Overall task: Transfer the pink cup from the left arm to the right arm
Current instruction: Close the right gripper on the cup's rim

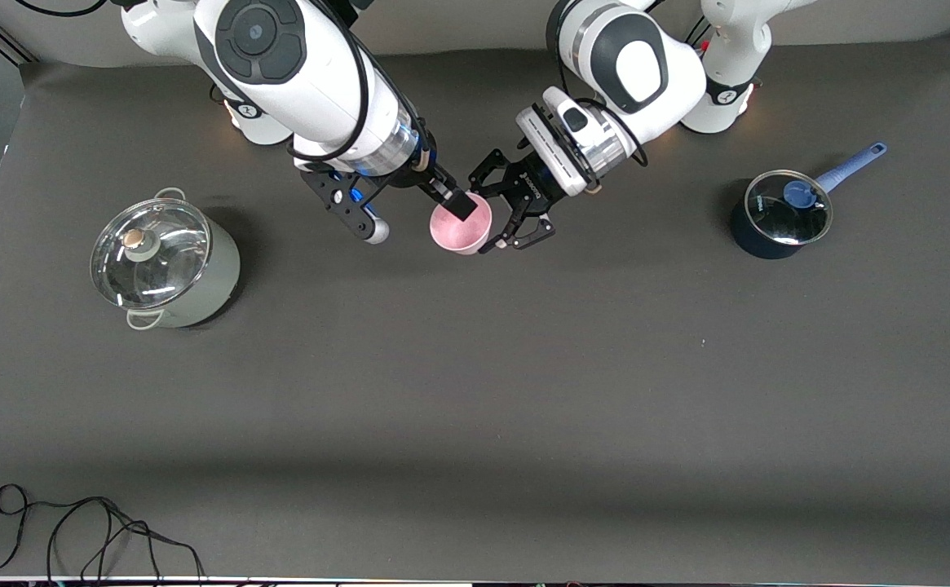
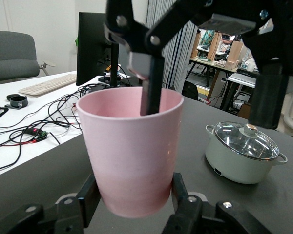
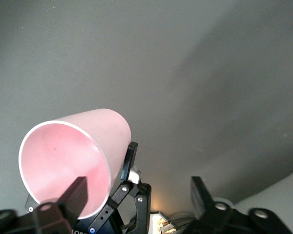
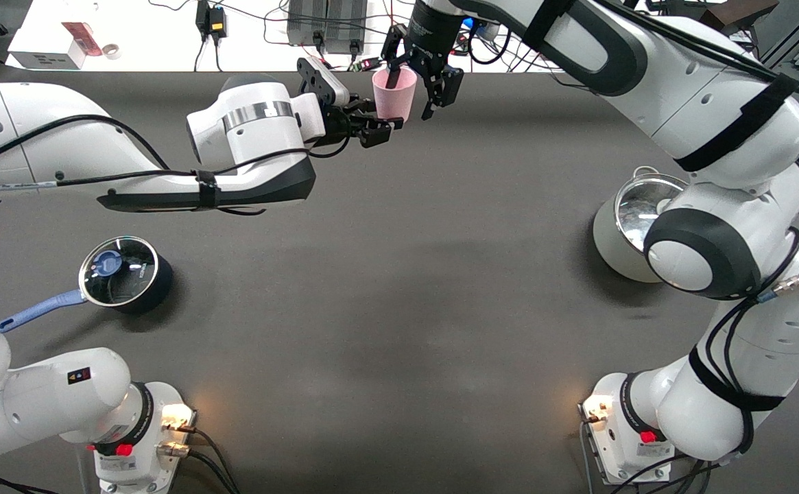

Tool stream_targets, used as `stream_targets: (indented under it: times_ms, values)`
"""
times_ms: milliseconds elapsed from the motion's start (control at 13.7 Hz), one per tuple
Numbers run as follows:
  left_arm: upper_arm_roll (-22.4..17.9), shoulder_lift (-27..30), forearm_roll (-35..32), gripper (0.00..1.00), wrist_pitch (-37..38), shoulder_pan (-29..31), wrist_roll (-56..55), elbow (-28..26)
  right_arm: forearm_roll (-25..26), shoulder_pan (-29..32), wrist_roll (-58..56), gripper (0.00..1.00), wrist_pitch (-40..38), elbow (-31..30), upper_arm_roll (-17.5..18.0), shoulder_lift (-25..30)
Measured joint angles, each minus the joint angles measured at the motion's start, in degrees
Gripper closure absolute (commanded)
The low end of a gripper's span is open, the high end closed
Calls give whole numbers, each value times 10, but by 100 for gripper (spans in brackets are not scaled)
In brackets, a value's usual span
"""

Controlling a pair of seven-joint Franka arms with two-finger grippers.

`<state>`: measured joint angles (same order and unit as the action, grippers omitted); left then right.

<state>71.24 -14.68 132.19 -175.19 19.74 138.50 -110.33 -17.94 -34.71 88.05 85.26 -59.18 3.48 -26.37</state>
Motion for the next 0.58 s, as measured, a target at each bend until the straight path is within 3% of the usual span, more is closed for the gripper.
stream_targets:
  times_ms: [583]
  values:
    - [3, 0, 0, 56, -2, -8, 0, 0, 3, 4, 0, 100, 9, 0, -2, -1]
